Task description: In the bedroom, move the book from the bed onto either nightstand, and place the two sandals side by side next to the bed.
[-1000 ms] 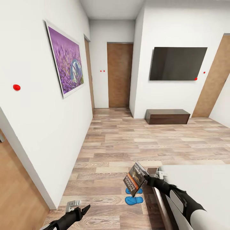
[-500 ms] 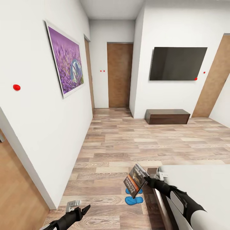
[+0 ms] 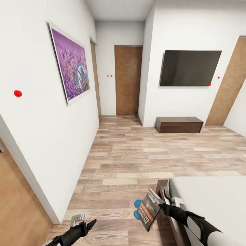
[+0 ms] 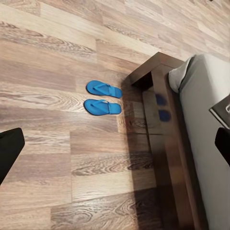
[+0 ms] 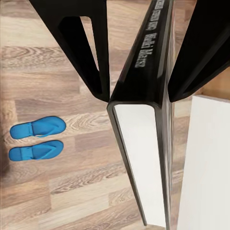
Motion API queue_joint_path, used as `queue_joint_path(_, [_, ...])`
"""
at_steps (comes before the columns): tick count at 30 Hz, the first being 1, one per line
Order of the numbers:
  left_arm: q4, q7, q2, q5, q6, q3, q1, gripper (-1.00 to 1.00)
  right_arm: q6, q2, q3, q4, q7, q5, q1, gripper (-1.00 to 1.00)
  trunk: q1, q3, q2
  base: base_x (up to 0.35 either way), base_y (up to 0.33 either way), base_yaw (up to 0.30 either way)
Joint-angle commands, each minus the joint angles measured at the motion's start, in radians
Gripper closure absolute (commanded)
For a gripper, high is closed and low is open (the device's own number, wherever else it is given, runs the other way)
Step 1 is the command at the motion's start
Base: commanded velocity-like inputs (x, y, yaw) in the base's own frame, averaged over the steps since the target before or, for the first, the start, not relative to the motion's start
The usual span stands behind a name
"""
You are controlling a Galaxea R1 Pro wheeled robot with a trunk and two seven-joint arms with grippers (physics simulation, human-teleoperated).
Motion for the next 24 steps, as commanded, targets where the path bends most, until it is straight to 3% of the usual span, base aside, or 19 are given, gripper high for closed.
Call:
queue_joint_path(1, [0.001, -0.002, 0.0, -0.011, -0.006, 0.007, -0.001, -1.0, 0.007, -0.001, 0.006, 0.0, 0.001, -0.011, -0.001, 1.0, 0.001, -0.002, -0.002, 0.0, 0.0, 0.0])
queue_joint_path(12, [0.003, 0.009, 0.0, -0.012, -0.005, 0.005, -0.001, -1.0, -0.005, -0.001, 0.006, 0.084, 0.001, -0.01, 0.0, 1.0, 0.001, -0.002, -0.002, 0.0, 0.0, 0.0])
queue_joint_path(16, [0.03, 0.083, -0.001, -0.025, -0.003, 0.003, 0.0, -1.0, -0.006, -0.001, 0.006, 0.095, 0.002, -0.01, 0.0, 1.0, 0.001, -0.002, -0.002, 0.0, 0.0, 0.0])
queue_joint_path(17, [0.067, 0.134, -0.001, -0.054, -0.004, -0.003, 0.001, -1.0, -0.006, -0.001, 0.006, 0.097, 0.002, -0.01, 0.0, 1.0, 0.001, -0.002, -0.002, 0.0, 0.0, 0.0])
queue_joint_path(18, [0.098, 0.175, -0.002, -0.11, -0.006, -0.018, 0.001, -1.0, -0.006, -0.002, 0.006, 0.098, 0.002, -0.01, 0.0, 1.0, 0.001, -0.002, -0.002, 0.0, 0.0, 0.0])
queue_joint_path(20, [0.119, 0.201, -0.003, -0.196, -0.007, -0.033, 0.002, -1.0, -0.006, -0.002, 0.006, 0.098, 0.002, -0.01, 0.0, 1.0, 0.001, -0.002, -0.002, 0.0, 0.0, 0.0])
queue_joint_path(21, [0.121, 0.204, -0.003, -0.215, -0.008, -0.035, 0.002, -1.0, -0.006, -0.002, 0.006, 0.098, 0.002, -0.01, 0.0, 1.0, 0.001, -0.002, -0.002, 0.0, 0.0, 0.0])
queue_joint_path(22, [0.127, 0.211, -0.003, -0.256, -0.009, -0.039, 0.003, -1.0, -0.006, -0.002, 0.006, 0.098, 0.002, -0.01, 0.0, 1.0, 0.001, -0.002, -0.002, 0.0, 0.0, 0.0])
queue_joint_path(24, [0.131, 0.218, -0.001, -0.284, -0.009, -0.04, 0.003, -1.0, -0.006, -0.003, 0.006, 0.098, 0.002, -0.01, 0.0, 1.0, 0.001, -0.002, -0.002, 0.0, 0.0, 0.0])
